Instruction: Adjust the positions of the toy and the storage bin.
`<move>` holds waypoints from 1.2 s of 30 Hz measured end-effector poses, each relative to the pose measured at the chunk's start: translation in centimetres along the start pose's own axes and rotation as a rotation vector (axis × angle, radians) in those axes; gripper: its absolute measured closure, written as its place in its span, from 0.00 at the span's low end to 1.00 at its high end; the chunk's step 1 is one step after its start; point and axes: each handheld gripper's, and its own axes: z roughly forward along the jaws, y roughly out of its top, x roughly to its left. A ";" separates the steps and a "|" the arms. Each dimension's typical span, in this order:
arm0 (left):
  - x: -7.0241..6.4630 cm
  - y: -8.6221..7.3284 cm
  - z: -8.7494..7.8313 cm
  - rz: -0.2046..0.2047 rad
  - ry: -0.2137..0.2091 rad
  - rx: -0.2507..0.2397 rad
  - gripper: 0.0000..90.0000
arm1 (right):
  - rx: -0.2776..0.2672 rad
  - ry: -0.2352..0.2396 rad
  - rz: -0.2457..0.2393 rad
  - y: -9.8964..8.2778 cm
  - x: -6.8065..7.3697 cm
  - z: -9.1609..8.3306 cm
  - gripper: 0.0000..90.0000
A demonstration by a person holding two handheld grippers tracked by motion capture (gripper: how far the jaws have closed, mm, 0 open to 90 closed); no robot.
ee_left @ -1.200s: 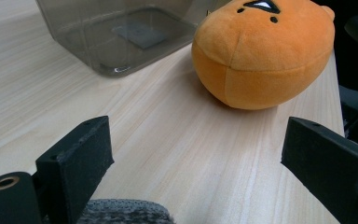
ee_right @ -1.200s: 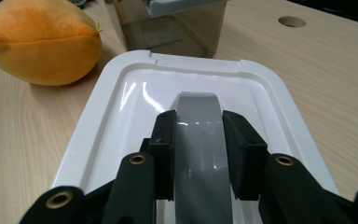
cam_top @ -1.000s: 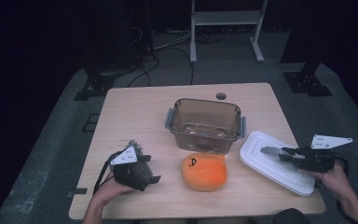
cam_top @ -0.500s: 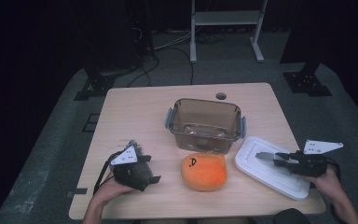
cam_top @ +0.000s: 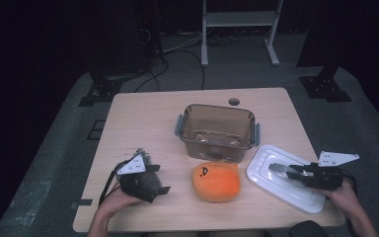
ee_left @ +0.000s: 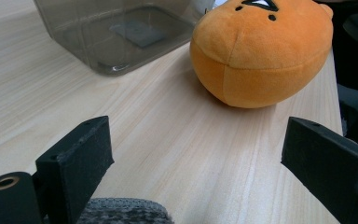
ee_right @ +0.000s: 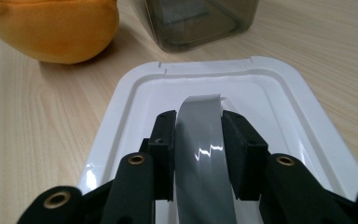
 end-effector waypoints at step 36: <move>0.1 0.0 -0.3 -0.001 0.003 -0.008 0.09 | -0.094 0.207 -0.126 10.6 4.8 2.0 0.40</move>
